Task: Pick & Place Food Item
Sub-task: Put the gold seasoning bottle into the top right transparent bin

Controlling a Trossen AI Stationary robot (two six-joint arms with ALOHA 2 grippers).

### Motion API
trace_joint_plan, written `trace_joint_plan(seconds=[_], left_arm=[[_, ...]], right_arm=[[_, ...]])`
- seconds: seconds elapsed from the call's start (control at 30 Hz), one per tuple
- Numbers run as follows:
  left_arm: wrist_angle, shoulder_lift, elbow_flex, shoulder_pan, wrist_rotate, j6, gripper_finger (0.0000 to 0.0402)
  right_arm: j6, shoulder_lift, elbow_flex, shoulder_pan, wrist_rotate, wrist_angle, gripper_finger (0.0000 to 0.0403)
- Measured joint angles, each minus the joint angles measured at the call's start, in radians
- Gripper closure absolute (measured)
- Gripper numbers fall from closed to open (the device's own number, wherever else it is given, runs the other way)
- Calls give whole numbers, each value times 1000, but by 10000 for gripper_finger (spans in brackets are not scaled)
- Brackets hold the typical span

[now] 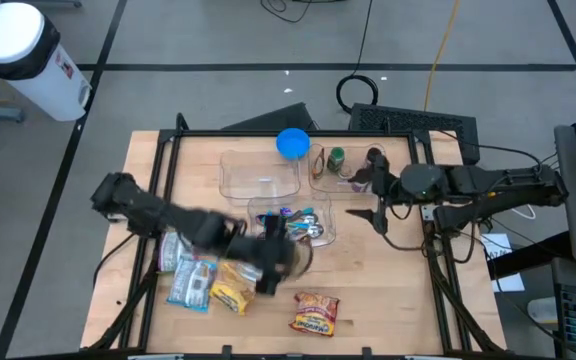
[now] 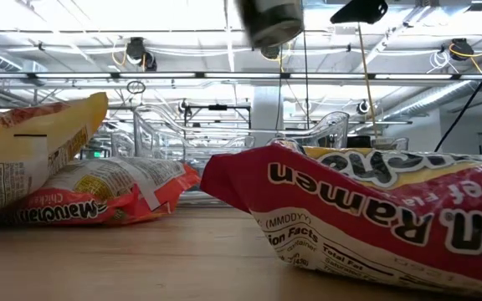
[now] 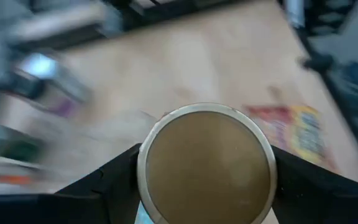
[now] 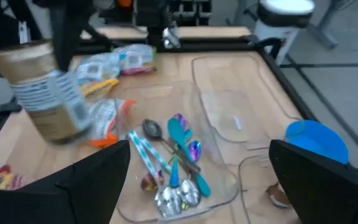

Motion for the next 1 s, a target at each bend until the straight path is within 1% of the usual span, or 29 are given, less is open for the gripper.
trace_joint_plan(seconds=[0.07,0.1,0.17,0.27,0.33,0.4,0.5,0.57,0.63,0.7,0.77,0.87,1.0], left_arm=[[6,-1,46,67,4,63,125],[20,-2,62,106,25,91,125],[62,-2,74,191,92,134,125],[118,0,74,322,205,168,125],[156,11,74,401,254,181,125],[189,28,76,471,270,188,125],[187,72,74,550,294,187,125],[181,89,72,579,321,189,125],[186,93,72,591,359,198,125],[206,93,74,595,371,224,125],[213,93,74,599,370,234,125],[234,104,74,610,364,237,125],[246,155,75,631,364,237,125]], right_arm=[[-1,-10,0,6,36,3,24],[-3,-18,0,6,46,1,24],[-3,-35,0,5,64,4,24],[-12,-59,0,5,63,3,24],[-29,-74,0,5,63,3,24],[-43,-83,0,5,64,3,24],[-58,-86,-7,4,76,11,24],[-88,-84,-31,3,125,12,24],[-140,-80,-61,-1,204,18,24],[-190,-77,-103,-19,275,54,24],[-226,-76,-144,-45,298,109,24],[-246,-76,-205,-89,288,208,24],[-245,-76,-262,-149,185,295,24]])
